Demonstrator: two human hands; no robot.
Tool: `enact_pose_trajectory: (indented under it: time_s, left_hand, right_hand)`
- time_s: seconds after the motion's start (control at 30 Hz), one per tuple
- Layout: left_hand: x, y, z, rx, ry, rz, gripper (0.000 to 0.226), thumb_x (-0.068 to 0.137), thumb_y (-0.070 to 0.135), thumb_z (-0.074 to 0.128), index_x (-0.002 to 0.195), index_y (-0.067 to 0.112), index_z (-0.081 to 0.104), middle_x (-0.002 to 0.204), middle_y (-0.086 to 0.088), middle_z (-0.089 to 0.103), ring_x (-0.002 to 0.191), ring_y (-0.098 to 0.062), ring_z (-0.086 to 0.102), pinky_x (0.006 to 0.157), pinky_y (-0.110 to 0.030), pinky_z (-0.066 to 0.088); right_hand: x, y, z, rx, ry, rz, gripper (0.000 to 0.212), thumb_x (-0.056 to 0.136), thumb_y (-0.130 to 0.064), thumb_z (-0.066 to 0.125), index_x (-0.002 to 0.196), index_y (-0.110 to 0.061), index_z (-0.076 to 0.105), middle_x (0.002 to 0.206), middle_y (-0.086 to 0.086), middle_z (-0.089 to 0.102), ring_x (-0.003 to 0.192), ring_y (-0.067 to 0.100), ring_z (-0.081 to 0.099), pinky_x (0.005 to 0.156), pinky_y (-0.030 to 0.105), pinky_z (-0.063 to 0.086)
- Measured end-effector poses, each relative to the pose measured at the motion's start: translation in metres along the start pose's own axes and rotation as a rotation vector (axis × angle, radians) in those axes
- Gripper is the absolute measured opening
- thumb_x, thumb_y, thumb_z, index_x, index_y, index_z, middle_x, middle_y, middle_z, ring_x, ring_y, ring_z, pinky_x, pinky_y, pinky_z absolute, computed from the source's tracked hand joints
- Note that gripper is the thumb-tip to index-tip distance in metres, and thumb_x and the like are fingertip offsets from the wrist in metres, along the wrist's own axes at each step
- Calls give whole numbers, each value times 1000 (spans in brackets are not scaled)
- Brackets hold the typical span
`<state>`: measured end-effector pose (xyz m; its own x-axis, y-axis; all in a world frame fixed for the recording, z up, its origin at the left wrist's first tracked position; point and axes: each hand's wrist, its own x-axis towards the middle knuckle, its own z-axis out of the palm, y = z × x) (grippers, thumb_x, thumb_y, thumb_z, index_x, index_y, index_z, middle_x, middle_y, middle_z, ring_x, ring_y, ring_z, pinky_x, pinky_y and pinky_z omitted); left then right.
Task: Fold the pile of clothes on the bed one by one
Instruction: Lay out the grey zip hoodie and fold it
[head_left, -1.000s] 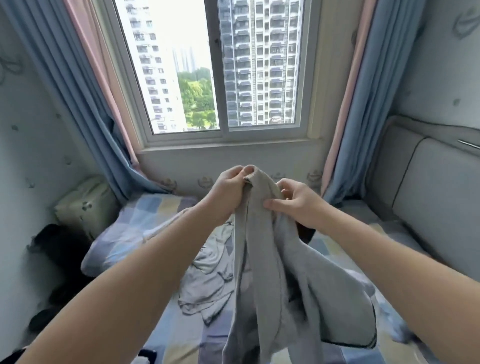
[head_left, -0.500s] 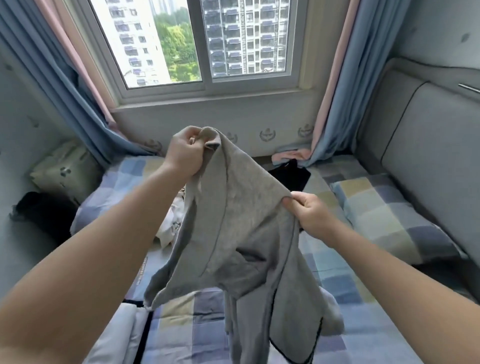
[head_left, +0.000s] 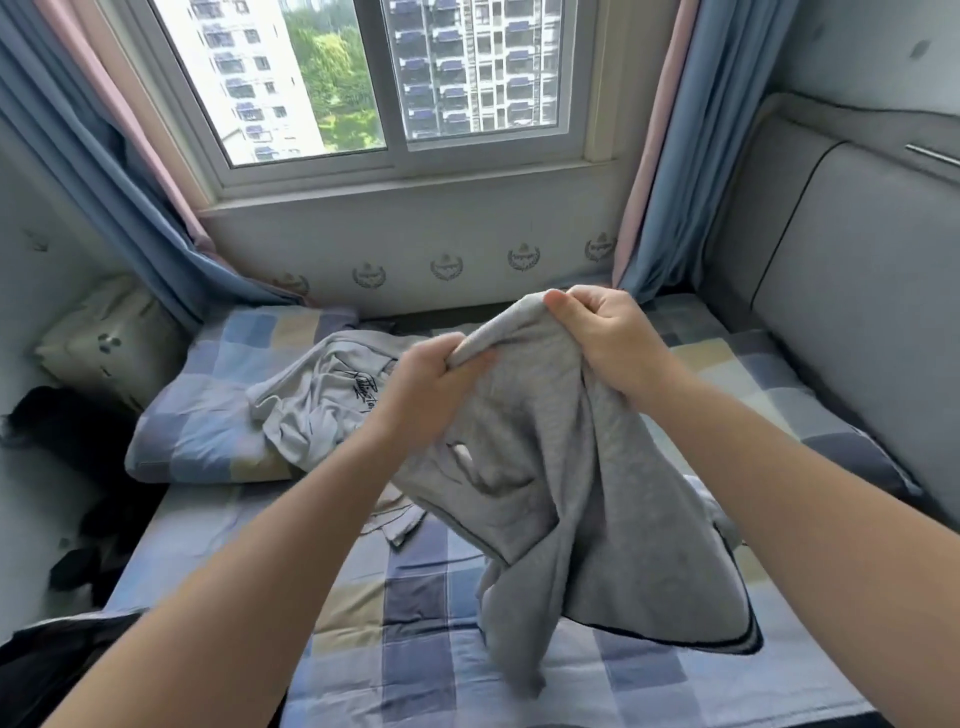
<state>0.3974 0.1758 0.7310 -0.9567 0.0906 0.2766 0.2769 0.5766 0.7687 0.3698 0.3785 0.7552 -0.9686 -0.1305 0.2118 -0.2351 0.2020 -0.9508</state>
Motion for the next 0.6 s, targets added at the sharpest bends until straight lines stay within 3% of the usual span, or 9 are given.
enact_pose_trajectory:
  time_s: [0.07, 0.13, 0.2, 0.27, 0.33, 0.43, 0.5, 0.57, 0.6]
  left_hand:
    - [13, 10, -6, -46, 89, -32, 30, 99, 19, 58, 74, 1, 55, 66, 1, 45, 60, -7, 36, 56, -29, 32]
    - [22, 26, -9, -103, 143, -20, 27, 99, 22, 56, 86, 1, 65, 72, 2, 51, 66, -8, 42, 62, -30, 37]
    - [27, 46, -8, -185, 121, 38, 22, 98, 22, 57, 88, 8, 70, 72, 6, 54, 68, -8, 45, 63, -29, 40]
    - [29, 69, 2, -186, 19, 99, 20, 95, 19, 60, 77, 12, 66, 67, 10, 50, 64, -7, 43, 60, -28, 38]
    - [31, 84, 17, -90, -81, 174, 35, 92, 20, 66, 61, 16, 49, 58, 16, 39, 59, -4, 35, 56, -23, 33]
    - [42, 80, 22, -43, -75, 202, 50, 89, 25, 73, 51, 30, 40, 53, 15, 36, 56, -4, 33, 54, -17, 29]
    - [47, 65, 17, -26, -23, 179, 41, 88, 35, 72, 57, 31, 46, 57, 15, 42, 58, -3, 37, 55, -19, 33]
    - [48, 47, 19, -93, -22, 89, 23, 87, 48, 69, 76, 32, 56, 71, 15, 53, 65, 1, 49, 65, -18, 41]
    - [45, 41, 22, -179, -66, 6, 27, 85, 57, 66, 86, 31, 58, 80, 14, 58, 70, 5, 52, 70, -17, 44]
  right_hand:
    - [0, 15, -8, -144, 89, 45, 27, 97, -30, 66, 82, -8, 61, 69, 1, 55, 62, 11, 46, 65, 32, 39]
    - [-16, 20, -12, -150, 163, 77, 15, 93, -29, 71, 99, -19, 61, 86, -5, 66, 72, 6, 59, 72, 30, 50]
    - [-38, 21, -9, 8, 56, 41, 36, 91, -25, 73, 121, -28, 54, 112, -12, 65, 98, -6, 62, 82, 14, 51]
    - [-55, 25, 5, 100, -141, 51, 50, 89, -19, 75, 130, -31, 49, 117, -19, 63, 109, -9, 59, 85, 13, 50]
    - [-60, 38, 19, 83, -129, 101, 44, 88, -21, 76, 123, -34, 53, 112, -20, 67, 107, -4, 62, 85, 18, 52]
    - [-59, 42, 12, 48, -1, 120, 9, 95, -19, 68, 93, -28, 68, 82, -22, 72, 81, -7, 64, 73, 18, 49]
    - [-58, 39, -2, 89, -32, 116, 16, 97, -15, 64, 83, -21, 69, 71, -19, 70, 71, -4, 63, 66, 15, 47]
    - [-55, 31, -15, 150, -21, 117, 18, 97, -17, 64, 88, -4, 71, 79, -1, 71, 76, 11, 65, 70, 24, 51]
    - [-52, 26, -20, 191, 15, 123, 27, 97, -21, 65, 92, 5, 69, 83, 10, 70, 78, 19, 63, 73, 32, 51]
